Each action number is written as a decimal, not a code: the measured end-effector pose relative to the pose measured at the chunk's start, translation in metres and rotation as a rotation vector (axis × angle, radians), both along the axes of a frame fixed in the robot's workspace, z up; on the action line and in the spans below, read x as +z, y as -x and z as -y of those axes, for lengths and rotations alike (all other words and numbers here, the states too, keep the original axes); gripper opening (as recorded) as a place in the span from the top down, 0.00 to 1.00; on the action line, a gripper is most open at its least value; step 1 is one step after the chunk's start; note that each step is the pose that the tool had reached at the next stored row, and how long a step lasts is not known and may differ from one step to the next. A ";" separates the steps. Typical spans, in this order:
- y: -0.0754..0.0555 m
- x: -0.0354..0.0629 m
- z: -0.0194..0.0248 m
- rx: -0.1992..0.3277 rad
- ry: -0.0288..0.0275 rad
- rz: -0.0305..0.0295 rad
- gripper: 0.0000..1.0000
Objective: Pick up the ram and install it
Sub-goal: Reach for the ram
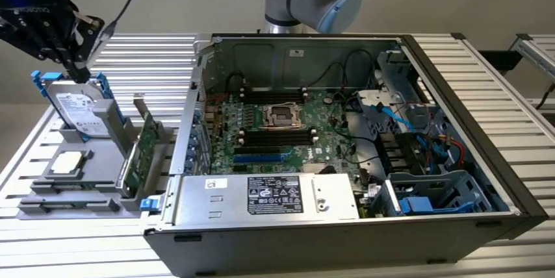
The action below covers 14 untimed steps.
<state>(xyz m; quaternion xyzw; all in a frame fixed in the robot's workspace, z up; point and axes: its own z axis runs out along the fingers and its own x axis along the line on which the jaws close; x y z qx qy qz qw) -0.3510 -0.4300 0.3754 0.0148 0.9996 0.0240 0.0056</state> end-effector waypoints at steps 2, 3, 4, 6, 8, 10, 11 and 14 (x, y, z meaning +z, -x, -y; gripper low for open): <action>0.003 -0.0010 0.0067 0.000 0.0000 -0.0049 0.89; 0.005 -0.0015 0.0098 0.000 0.0000 -0.0089 0.89; 0.006 -0.0018 0.0127 0.000 0.0001 -0.0134 0.89; 0.009 -0.0028 0.0182 0.000 0.0000 -0.0225 0.89; 0.012 -0.0036 0.0236 0.000 0.0000 -0.0320 0.89; 0.015 -0.0044 0.0289 0.000 0.0000 -0.0416 0.89; 0.016 -0.0049 0.0316 0.000 0.0000 -0.0470 0.89; 0.021 -0.0061 0.0392 0.000 0.0000 -0.0621 0.89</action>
